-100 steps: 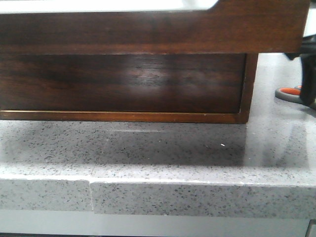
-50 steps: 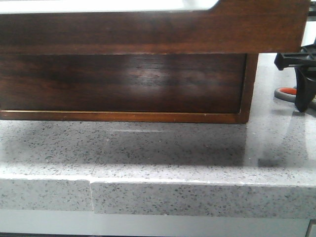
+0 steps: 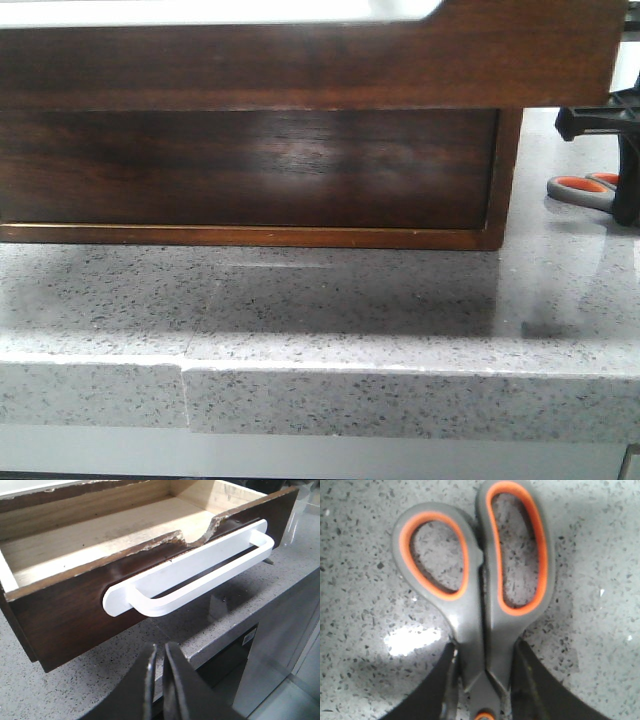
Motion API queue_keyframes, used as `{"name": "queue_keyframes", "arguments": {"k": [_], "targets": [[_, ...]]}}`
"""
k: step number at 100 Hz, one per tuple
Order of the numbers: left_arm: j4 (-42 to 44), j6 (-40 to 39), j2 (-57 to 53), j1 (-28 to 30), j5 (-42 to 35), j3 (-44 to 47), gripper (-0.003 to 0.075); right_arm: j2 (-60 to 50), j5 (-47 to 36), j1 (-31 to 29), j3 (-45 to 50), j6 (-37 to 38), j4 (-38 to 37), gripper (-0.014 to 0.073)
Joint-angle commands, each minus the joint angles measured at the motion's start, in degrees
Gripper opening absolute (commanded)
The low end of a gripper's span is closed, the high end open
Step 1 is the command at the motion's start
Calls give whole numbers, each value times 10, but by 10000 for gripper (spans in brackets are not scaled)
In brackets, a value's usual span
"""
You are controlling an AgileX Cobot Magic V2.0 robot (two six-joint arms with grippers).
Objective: Put scissors in drawer with both arms
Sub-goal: 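Grasp the scissors with the right gripper and lift them, then carry the scissors over the open drawer and release them inside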
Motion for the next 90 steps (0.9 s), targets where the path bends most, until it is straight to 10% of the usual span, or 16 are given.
{"name": "queue_keyframes", "arguments": {"k": [1, 49, 90], "targets": [[-25, -1, 6, -4, -34, -18, 8, -26, 1, -1, -10, 1, -9, -71], [-25, -1, 6, -4, -34, -18, 8, -307, 39, 7, -88, -50, -21, -71], [-25, -1, 6, -4, -50, -18, 8, -306, 31, 181, -314, -286, 105, -71]]}}
